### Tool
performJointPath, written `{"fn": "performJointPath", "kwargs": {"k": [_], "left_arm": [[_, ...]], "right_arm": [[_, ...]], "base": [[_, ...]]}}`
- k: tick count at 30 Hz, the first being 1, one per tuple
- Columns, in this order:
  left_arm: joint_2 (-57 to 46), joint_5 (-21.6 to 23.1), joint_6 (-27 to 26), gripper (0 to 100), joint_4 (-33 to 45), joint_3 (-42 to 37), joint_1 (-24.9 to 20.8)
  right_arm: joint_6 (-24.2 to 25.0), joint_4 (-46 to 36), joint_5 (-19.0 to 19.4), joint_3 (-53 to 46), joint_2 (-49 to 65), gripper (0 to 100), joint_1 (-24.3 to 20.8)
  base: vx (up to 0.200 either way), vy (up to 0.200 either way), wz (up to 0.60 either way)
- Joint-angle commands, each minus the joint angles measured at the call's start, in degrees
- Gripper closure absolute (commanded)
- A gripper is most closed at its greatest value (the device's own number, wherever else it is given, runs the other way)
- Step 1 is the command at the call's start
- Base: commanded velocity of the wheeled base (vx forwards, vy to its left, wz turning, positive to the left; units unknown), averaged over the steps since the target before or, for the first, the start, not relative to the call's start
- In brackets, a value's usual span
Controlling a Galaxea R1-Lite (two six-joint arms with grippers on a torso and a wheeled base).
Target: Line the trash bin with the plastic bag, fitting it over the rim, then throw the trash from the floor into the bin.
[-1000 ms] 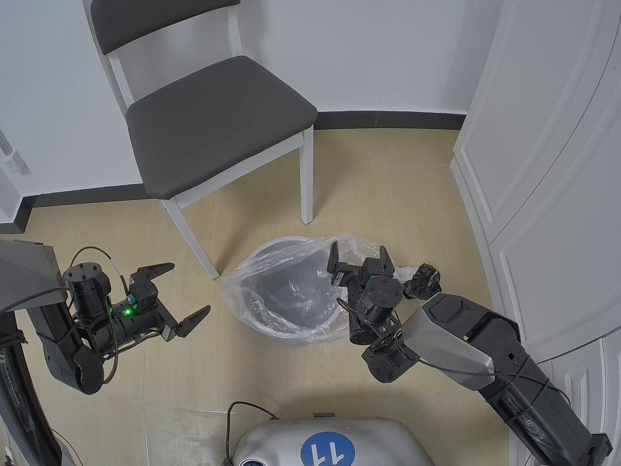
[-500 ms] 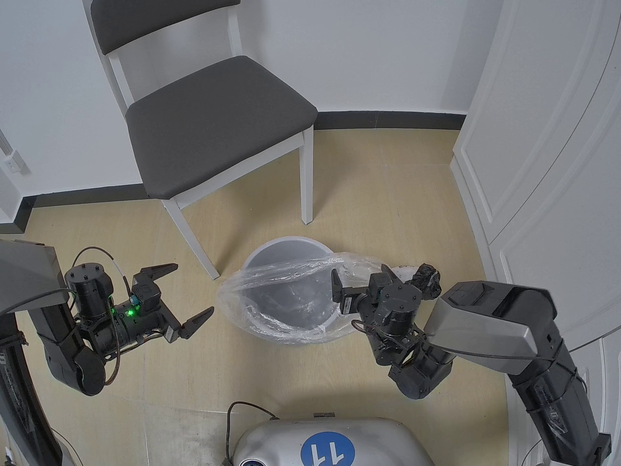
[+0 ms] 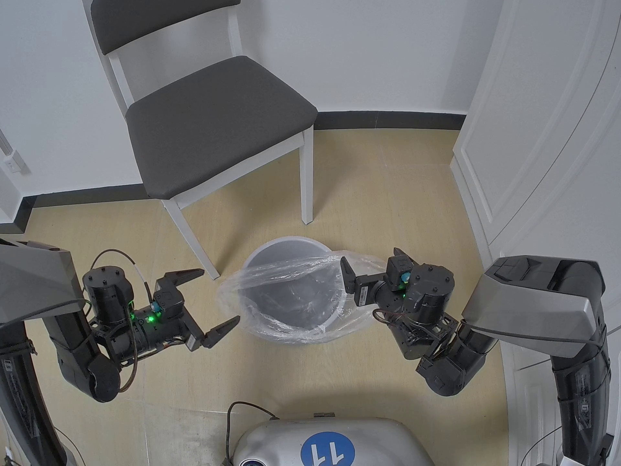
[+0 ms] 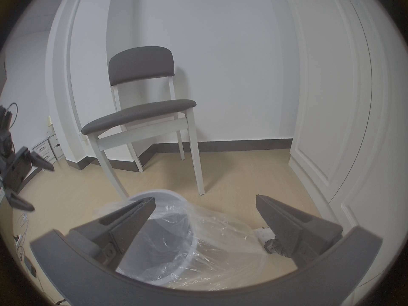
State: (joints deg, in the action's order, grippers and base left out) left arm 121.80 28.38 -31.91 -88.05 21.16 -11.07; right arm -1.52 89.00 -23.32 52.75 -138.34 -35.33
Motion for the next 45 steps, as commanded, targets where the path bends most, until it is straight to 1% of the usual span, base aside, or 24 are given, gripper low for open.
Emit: {"fn": "performJointPath", "kwargs": {"k": [1,4,7,8,10,12,14,15,17,19,20,21,25,30,34,45], "left_arm": [[6.7,0.0,0.3,0,-0.1,5.2,-4.0],[10.1,0.0,0.3,0,0.0,10.7,-5.2],[13.3,-1.0,0.4,0,0.0,15.6,-6.4],[13.3,-1.0,0.4,0,0.0,15.6,-6.4],[16.0,-3.9,0.7,0,0.1,18.6,-7.9],[17.7,-5.5,0.7,0,0.1,20.3,-8.7],[19.0,-5.8,0.7,0,0.1,21.8,-9.1],[21.0,-5.9,0.6,0,0.1,25.0,-9.7],[22.7,-6.2,0.5,0,0.1,28.4,-9.9],[23.7,-7.5,0.5,0,0.2,31.0,-9.9],[23.7,-7.5,0.5,0,0.2,31.0,-9.9],[24.3,-8.7,0.6,0,0.2,32.6,-9.9],[26.9,-9.7,0.6,0,0.2,35.4,-9.8],[27.9,-9.9,0.6,0,0.2,35.9,-9.1],[27.5,-11.0,0.6,0,0.1,35.8,-8.9],[28.8,-15.3,1.0,0,0.2,38.1,-9.0]], "right_arm": [[-0.5,1.0,0.0,-2.0,3.3,0,0.0],[-0.6,1.0,0.0,-2.1,3.9,0,0.2],[-0.8,1.0,0.0,-2.4,4.5,0,0.2],[-0.8,1.0,0.0,-2.4,4.5,0,0.2],[-0.8,1.0,0.0,-2.5,5.1,0,0.3],[-0.9,1.0,0.0,-2.5,5.1,0,0.3],[-0.8,1.0,0.0,-2.3,5.1,0,0.3],[-0.8,1.0,0.0,-2.1,5.0,0,0.3],[-0.8,1.0,0.0,-2.0,5.0,0,0.3],[-0.8,1.0,0.0,-1.9,5.0,0,0.4],[-0.8,1.0,0.0,-1.9,5.0,0,0.4],[-0.8,1.0,-0.1,-1.9,5.1,0,0.5],[-0.8,1.0,0.0,-1.7,4.8,0,0.6],[-0.8,1.0,-0.1,-1.4,4.7,0,0.7],[-0.7,1.0,-0.1,-1.1,4.7,0,0.6],[-0.5,1.0,0.0,-0.8,4.4,0,0.9]], "base": [[0.000,0.000,0.00],[0.000,0.000,0.00],[0.000,0.000,0.00],[0.000,0.000,0.00],[0.000,0.000,0.00],[0.000,0.000,0.00],[0.000,0.000,0.00],[0.000,0.000,0.00],[0.000,0.000,0.00],[0.000,0.000,0.00],[0.000,0.000,0.00],[0.000,0.000,0.00],[0.000,0.000,0.00],[0.000,0.000,0.00],[0.000,0.000,0.00],[0.000,0.000,0.00]]}}
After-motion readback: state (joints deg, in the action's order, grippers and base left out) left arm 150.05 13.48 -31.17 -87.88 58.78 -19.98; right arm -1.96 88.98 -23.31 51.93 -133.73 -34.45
